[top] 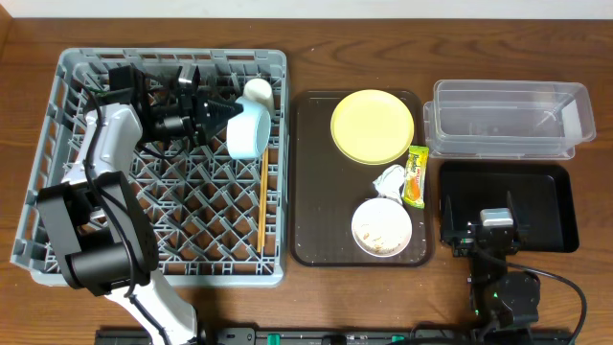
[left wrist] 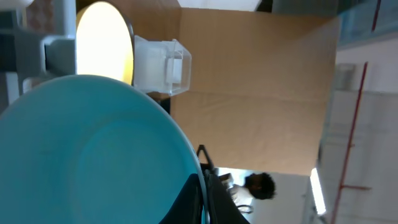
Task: Sort waste into correct bins and load items into the dishwasher rack
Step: 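Carry the blue bowl to the rack and set it tilted beside the cup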
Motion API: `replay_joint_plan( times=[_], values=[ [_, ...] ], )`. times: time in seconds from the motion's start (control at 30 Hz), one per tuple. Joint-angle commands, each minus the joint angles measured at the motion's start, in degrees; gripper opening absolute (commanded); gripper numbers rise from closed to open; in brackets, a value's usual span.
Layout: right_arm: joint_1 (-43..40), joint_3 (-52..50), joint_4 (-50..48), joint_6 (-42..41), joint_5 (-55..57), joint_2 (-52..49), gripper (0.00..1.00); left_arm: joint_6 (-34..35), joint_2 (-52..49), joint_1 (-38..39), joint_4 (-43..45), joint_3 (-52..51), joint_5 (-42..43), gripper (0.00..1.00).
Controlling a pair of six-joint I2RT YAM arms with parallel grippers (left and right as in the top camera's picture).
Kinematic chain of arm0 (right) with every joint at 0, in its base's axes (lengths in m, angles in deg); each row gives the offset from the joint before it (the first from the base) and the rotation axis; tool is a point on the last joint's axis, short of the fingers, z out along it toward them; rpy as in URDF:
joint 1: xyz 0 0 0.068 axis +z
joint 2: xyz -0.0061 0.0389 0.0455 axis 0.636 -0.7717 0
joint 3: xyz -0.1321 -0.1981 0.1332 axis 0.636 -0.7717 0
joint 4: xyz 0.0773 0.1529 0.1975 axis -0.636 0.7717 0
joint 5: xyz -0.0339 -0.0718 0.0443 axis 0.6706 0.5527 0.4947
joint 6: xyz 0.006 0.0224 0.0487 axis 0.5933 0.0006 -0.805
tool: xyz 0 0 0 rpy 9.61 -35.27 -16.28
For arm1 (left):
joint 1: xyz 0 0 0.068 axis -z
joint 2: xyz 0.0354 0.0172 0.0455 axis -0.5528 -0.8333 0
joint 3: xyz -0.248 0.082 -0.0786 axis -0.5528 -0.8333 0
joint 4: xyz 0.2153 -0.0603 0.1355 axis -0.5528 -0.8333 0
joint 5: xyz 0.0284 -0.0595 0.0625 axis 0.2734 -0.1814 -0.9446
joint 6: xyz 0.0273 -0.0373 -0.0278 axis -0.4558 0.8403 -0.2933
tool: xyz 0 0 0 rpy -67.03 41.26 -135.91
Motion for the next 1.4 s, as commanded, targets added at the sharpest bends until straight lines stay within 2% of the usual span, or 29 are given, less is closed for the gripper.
replay_joint_plan(
  times=[0.0, 0.07, 0.27, 0.6, 1.07, 1.2, 1.23, 1.37],
  values=[
    [-0.26, -0.07, 0.22, 0.59, -0.20, -0.07, 0.99, 7.39, -0.42, -0.09, 0.35, -0.33, 1.51, 0.06],
    [-0.26, -0.07, 0.22, 0.59, -0.20, -0.07, 0.99, 9.57, -0.42, -0.07, 0.42, -0.33, 0.48, 0.06],
    [-0.26, -0.07, 0.22, 0.59, -0.20, -0.07, 0.99, 23.43, -0.42, 1.18, 3.02, -0.33, -12.41, 0.06],
    [-0.26, -0.07, 0.22, 0.59, -0.20, -0.07, 0.99, 41.38, -0.39, 6.64, 22.64, -0.33, -11.32, 0.06],
    [-0.26, -0.07, 0.22, 0.59, -0.20, -0.07, 0.99, 39.28, -0.39, 7.04, 23.89, -3.30, -16.28, 0.07],
    [-0.26, -0.07, 0.22, 0.59, -0.20, -0.07, 0.99, 36.96, -0.37, 5.16, 24.33, -3.28, -16.02, 0.17],
    [-0.26, -0.07, 0.22, 0.59, -0.20, -0.07, 0.99, 36.37, -0.37, 4.55, 24.30, -3.28, -16.04, 0.23],
    [-0.26, -0.07, 0.22, 0.59, -0.20, -0.07, 0.99, 32.44, -0.37, 2.32, 24.28, -3.28, -15.72, 0.36]
  ],
)
